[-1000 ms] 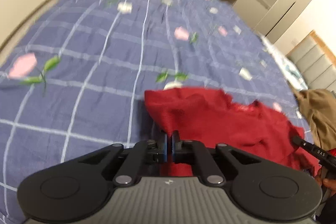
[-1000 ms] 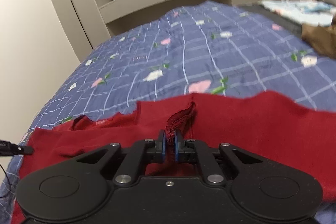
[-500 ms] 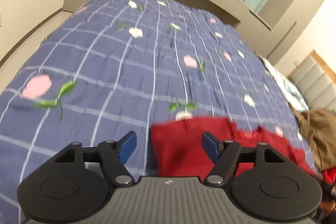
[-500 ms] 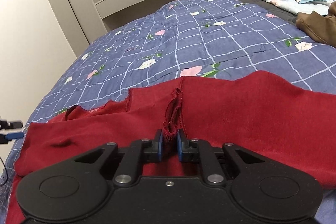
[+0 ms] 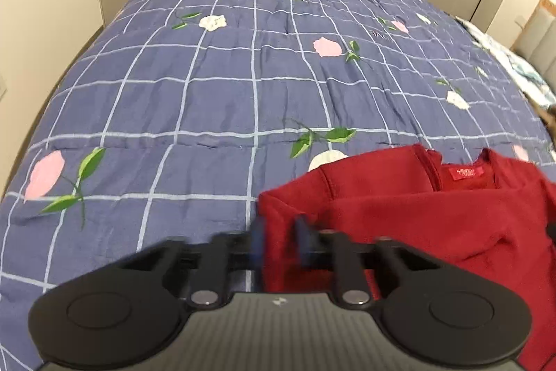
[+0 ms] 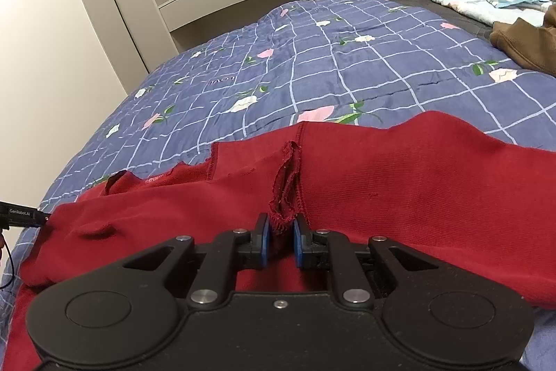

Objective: Fold small clothes

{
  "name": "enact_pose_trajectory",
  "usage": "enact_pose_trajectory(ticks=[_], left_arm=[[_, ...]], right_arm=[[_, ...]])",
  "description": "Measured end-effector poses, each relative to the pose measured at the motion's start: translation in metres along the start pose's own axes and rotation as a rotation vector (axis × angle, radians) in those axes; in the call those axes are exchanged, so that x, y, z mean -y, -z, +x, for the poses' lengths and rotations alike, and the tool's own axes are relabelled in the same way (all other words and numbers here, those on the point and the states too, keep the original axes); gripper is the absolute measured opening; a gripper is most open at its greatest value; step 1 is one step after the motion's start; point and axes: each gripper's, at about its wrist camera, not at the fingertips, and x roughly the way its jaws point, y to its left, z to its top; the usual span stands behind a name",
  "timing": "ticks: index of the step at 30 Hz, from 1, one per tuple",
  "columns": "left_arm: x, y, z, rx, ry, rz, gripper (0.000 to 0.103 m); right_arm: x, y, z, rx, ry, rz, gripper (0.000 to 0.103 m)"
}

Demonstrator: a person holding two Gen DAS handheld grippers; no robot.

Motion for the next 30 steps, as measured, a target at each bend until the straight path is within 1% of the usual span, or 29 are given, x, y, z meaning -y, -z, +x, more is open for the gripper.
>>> enact_pose_trajectory(ticks=[1,2,3,6,9,13,15,16,17,18,19,20,23,24,25,27,28,29,30], left_arm=[[0.0,0.0,-0.001,0.007,-0.01,-0.005,0.004],[-0.002,-0.001,-0.004,0.016,-0.006,-0.029,0.004],[-0.006,-0.001,-0.008,0.036,-0.002,-0.067,0.003],[-0.026,0.002,-0.017,0.092,0.031,-0.183,0.003],[-0.041,0.008,-0.01,0.1,0.057,-0.28,0.003],[-0.039,0.01,-0.004,0.118,0.049,-0.273,0.005],[-0.037,0.009,-0.008,0.111,0.047,-0.273,0.007],[-0.036,0.011,-0.011,0.112,0.039,-0.269,0.019],[-0.033,0.012,-0.016,0.12,0.03,-0.26,0.028],[-0.03,0.014,-0.021,0.133,0.029,-0.249,0.046],[-0.027,0.017,-0.026,0.149,0.026,-0.244,0.059],[-0.024,0.02,-0.031,0.169,0.019,-0.238,0.062],[-0.013,0.027,-0.038,0.18,-0.011,-0.225,0.068],[-0.01,0.03,-0.037,0.179,-0.026,-0.22,0.074],[-0.007,0.033,-0.035,0.171,-0.052,-0.21,0.076],[-0.001,0.036,-0.023,0.113,-0.139,-0.191,0.076],[0.001,0.038,-0.019,0.109,-0.158,-0.178,0.078],[0.003,0.039,-0.019,0.128,-0.167,-0.164,0.079],[0.005,0.039,-0.021,0.138,-0.185,-0.157,0.083]], right_arm=[[-0.001,0.0,0.0,0.001,0.002,-0.005,0.015],[-0.002,-0.001,-0.001,0.003,0.005,-0.014,0.014],[-0.004,-0.001,-0.002,0.009,0.011,-0.025,0.01],[-0.01,-0.001,-0.007,0.045,0.024,-0.069,0.008],[-0.015,-0.001,-0.003,0.041,0.06,-0.098,0.007],[-0.012,0.0,0.001,0.033,0.073,-0.087,0.007],[-0.011,-0.001,-0.003,0.04,0.068,-0.087,0.01],[-0.011,-0.001,-0.005,0.048,0.058,-0.083,0.012],[-0.009,-0.002,-0.008,0.053,0.046,-0.072,0.016],[-0.007,-0.003,-0.009,0.057,0.037,-0.061,0.016],[-0.005,-0.004,-0.01,0.061,0.035,-0.053,0.016],[-0.004,-0.004,-0.01,0.059,0.042,-0.057,0.01],[-0.007,-0.004,-0.011,0.054,0.069,-0.081,0.01],[-0.009,-0.003,-0.009,0.044,0.084,-0.094,0.01],[-0.011,-0.002,-0.008,0.033,0.094,-0.105,0.01],[-0.01,0.0,-0.005,0.019,0.099,-0.12,0.011],[-0.008,0.0,-0.006,0.021,0.092,-0.108,0.013],[-0.005,-0.001,-0.011,0.032,0.086,-0.091,0.023],[-0.003,-0.001,-0.018,0.053,0.083,-0.078,0.038]])
